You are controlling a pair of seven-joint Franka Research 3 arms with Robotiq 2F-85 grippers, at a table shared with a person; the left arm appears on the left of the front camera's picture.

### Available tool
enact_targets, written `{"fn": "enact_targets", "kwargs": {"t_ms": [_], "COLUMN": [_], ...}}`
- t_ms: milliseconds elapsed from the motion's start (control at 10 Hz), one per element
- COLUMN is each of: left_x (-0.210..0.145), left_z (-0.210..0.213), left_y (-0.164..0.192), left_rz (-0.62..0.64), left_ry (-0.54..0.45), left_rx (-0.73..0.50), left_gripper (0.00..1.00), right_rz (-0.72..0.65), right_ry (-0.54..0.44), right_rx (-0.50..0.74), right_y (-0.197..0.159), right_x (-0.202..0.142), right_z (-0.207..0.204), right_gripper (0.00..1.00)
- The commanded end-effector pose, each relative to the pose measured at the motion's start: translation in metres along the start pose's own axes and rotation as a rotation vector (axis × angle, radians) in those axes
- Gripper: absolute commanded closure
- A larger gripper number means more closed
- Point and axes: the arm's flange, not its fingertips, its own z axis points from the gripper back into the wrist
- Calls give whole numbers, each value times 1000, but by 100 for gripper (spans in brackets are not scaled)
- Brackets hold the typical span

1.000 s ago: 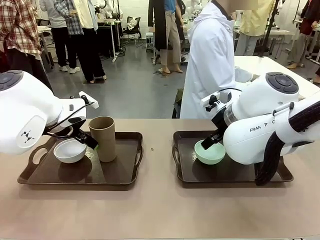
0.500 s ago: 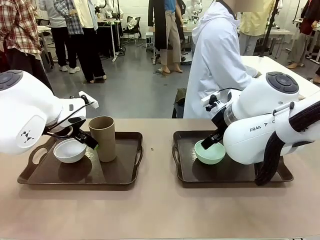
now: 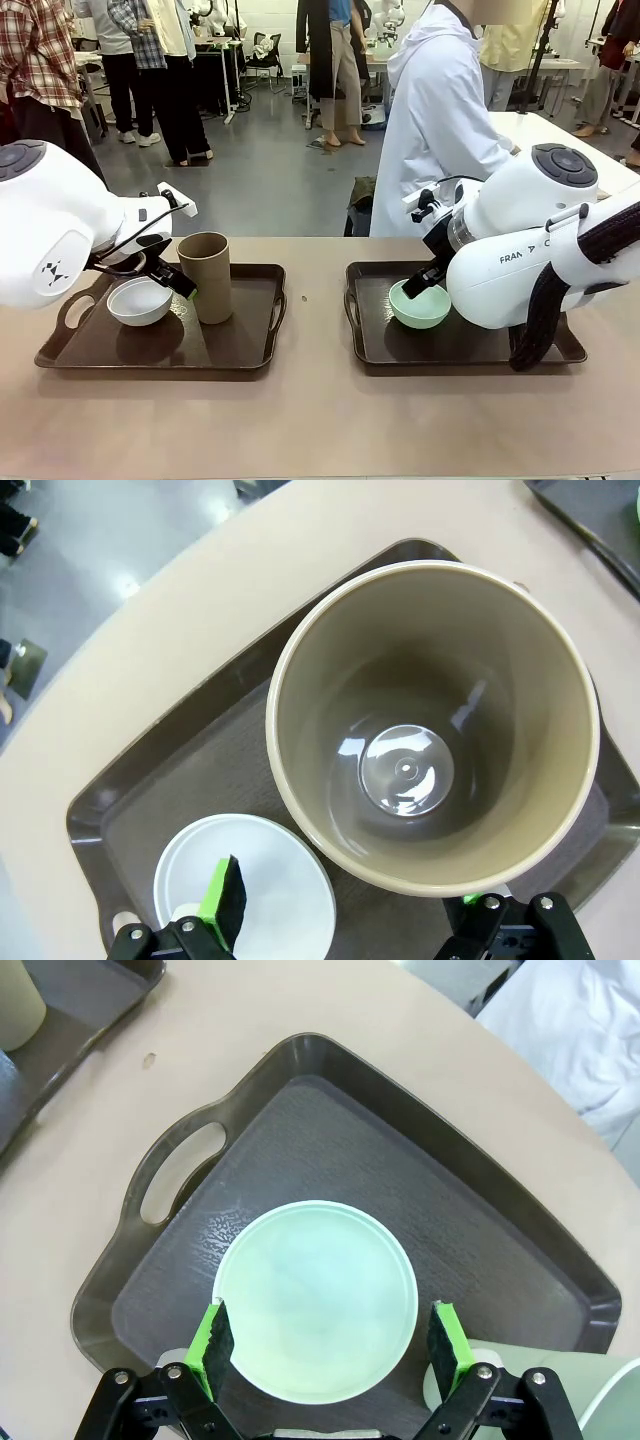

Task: Set up a tray with a mat and arrange the tableware.
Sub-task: Pick up the Picnic Bowl and Reusable plastic cup from the Handle tray in front of the human's position and hold them in the air.

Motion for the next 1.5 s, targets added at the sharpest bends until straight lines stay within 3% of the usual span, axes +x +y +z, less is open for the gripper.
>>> {"fn": "enact_targets", "kwargs": {"t_ms": [0, 200, 400, 500, 600, 800, 1000, 1200, 1400], "left_x": [0, 0, -2, -5, -12, -19, -36, -36, -43], "left_z": [0, 0, 52, 79, 107, 143, 157, 146, 150], "left_y": [0, 0, -8, -10, -13, -18, -31, -11, 16], "left_rz": [1, 0, -30, -12, 11, 49, 73, 134, 204], "left_ry": [0, 0, 40, 80, 145, 174, 217, 147, 53], "left_rx": [0, 0, 6, 5, -32, -121, -153, -179, -301], "left_gripper": [0, 0, 0, 0, 0, 0, 0, 0, 0], "right_rz": [0, -47, -88, -141, -210, -255, -267, -286, -361], "right_ry": [0, 35, 53, 111, 184, 348, 459, 346, 254], "right_rx": [0, 6, -28, -21, 2, -4, 4, 82, 169], "right_y": [0, 6, 28, 41, 53, 61, 61, 23, -19], "right_x": [0, 6, 16, 14, 3, -30, -72, -89, -112], "right_z": [0, 6, 43, 63, 91, 131, 147, 154, 168], "right_gripper": [0, 0, 0, 0, 0, 0, 0, 0, 0]}}
